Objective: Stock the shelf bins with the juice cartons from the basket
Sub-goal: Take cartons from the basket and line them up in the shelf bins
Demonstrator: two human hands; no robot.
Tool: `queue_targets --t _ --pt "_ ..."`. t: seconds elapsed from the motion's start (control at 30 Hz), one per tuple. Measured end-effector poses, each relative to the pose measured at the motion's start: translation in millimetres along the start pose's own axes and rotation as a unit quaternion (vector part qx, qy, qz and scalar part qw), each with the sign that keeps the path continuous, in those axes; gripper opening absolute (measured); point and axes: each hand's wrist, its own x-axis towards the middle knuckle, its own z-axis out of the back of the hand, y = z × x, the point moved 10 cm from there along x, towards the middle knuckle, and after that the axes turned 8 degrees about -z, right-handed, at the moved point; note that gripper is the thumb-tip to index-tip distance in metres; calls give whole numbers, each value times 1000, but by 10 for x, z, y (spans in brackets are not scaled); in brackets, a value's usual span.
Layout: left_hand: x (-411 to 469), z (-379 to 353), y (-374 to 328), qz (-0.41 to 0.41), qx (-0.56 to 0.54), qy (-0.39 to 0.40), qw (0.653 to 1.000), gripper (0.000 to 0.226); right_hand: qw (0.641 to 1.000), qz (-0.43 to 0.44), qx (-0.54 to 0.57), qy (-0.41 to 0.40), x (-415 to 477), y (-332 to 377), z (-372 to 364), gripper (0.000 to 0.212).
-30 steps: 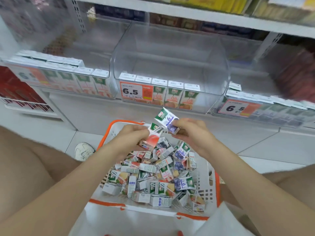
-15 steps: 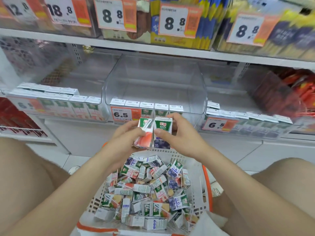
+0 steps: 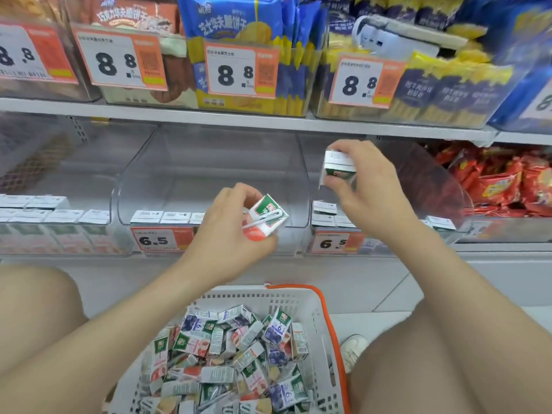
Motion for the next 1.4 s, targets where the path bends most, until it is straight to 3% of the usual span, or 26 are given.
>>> queue_targets --t 0.07,0.17,0.4,0.5,0.67,0.77,0.87,0.97,1.1,1.2,1.3,1.4 --pt "101 -157 -109 -45 22 25 998 47 998 -60 -9 2 85 -391 81 45" --pt "142 -408 -209 -93 34 44 994 44 982 -146 -90 77 130 -937 -46 44" --pt "129 -754 -220 -92 34 62 993 47 932 -194 -93 292 40 -1163 -633 32" --pt "140 -740 -175 -76 25 66 995 45 910 -232 -60 337 26 -1204 -780 36" --pt "127 -627 -69 -15 -33 43 998 54 915 -220 -74 331 63 -1147 -753 41" --pt "104 -539 15 34 -116 21 992 57 957 -157 -109 217 188 -912 -534 40" --pt "76 -509 73 85 -258 26 962 47 987 -114 56 99 133 -409 -262 37" --pt "43 -556 38 123 -399 82 905 39 960 -88 215 158 -103 -17 -397 33" --pt "-8 -509 -51 127 -473 117 864 37 922 -90 270 263 -285 161 -653 30" --pt "-16 -394 71 137 -456 75 876 34 916 -114 298 244 -258 177 -643 20" --pt "-10 -219 173 125 -350 53 927 21 914 -138 315 215 -247 195 -696 18" --pt "-3 -74 210 91 -268 65 957 27 924 -141 299 195 -235 262 -797 19"
